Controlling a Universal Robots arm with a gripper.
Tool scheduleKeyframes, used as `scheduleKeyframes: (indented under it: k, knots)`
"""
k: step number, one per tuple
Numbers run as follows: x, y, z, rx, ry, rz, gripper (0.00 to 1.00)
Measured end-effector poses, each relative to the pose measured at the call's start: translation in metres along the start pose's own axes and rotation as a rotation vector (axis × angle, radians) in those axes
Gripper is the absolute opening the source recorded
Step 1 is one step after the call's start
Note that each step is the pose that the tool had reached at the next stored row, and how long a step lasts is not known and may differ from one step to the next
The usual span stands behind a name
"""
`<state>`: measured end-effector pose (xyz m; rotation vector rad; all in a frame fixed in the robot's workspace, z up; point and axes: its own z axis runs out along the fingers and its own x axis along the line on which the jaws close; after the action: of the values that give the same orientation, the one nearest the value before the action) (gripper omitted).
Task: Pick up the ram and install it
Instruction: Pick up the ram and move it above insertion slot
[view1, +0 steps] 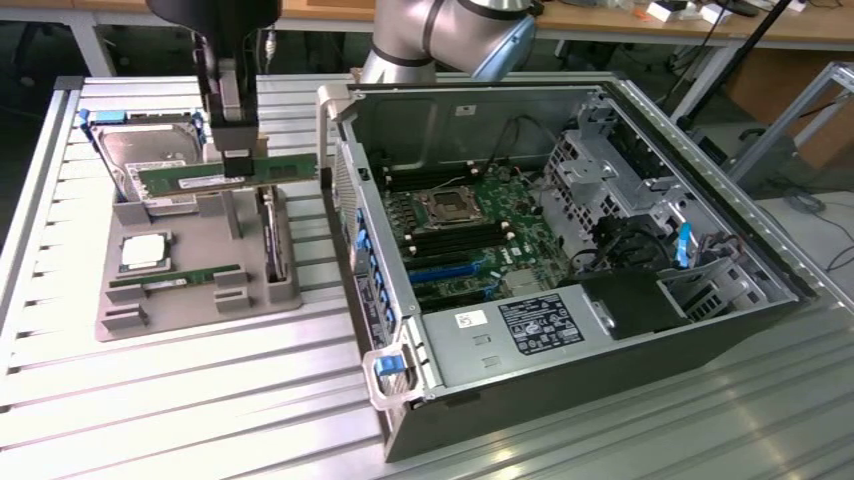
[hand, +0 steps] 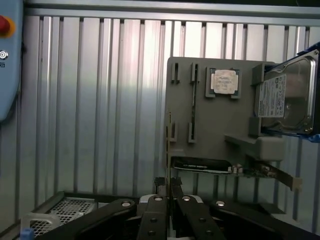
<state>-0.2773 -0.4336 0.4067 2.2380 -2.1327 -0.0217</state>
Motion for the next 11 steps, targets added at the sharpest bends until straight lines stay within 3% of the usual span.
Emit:
scheduleKeyframes:
  k: [11]
  knots:
    - [0.001, -0.0273, -0.0012, -0.0004, 0.0092, 0.0, 0.13]
